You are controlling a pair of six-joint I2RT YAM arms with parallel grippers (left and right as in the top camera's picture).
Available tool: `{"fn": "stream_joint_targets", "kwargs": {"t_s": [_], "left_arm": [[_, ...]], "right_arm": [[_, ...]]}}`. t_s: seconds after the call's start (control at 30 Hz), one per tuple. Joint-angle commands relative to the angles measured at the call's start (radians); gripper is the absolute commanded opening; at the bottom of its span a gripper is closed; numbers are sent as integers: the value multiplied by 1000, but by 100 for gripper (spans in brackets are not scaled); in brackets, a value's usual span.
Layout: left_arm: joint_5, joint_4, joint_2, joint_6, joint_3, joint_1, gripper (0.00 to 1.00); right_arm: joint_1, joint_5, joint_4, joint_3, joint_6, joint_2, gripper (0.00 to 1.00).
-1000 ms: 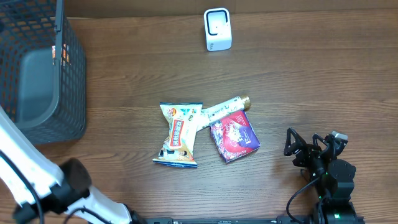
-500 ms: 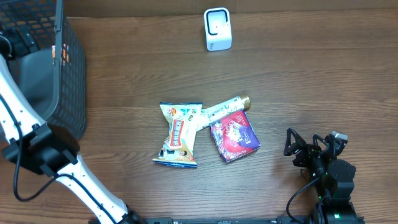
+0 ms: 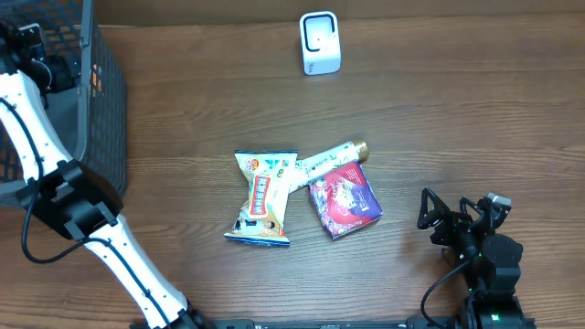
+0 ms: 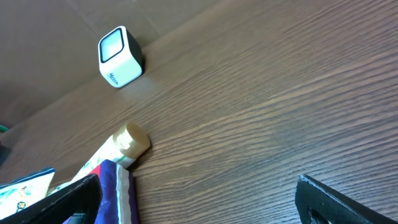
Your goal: Scan the item barcode
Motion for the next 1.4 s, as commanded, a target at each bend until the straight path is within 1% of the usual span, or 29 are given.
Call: {"fn": "stream_joint_targets", "kwargs": {"t_s": [0.0,0.6,0.7,0.77,0.83,0.9,1.03,1.07,1.13,1.17,1.37], "left_arm": [[26,30,45,-8,-3,-6,100],[16,113,155,-9,-3,-52,100],[-10,115,174,-21,-3,-59,100],[-27,114,185,-28,-3,-60,96],[-42,113,196,-31,-3,-60,89],[-57,112,205,-51,-3,-60,89],[-59,109,214,-57,-4,-60,90],[-58,107,216,-60,-4,-60,92],[-58,101,222,-64,-4,-60,99],[-59,98,230,-64,-5,-60,100],[-56,89,256,-71,-10,-60,100]], "right_arm": [[4,-2,5,-10,4,-2,100],[4,-29,7,-10,5,-2,100],[4,-29,7,-10,5,-2,100],[4,-42,11,-10,5,-2,100],[4,-74,14,-10,5,-2,100],[4,-94,16,-10,5,-2,100],[4,-99,18,-10,5,-2,100],[4,-99,18,-10,5,-2,100],[4,-99,18,-10,5,-2,100],[4,-99,18,-10,5,-2,100],[4,-99,18,-10,5,-2,100]]}}
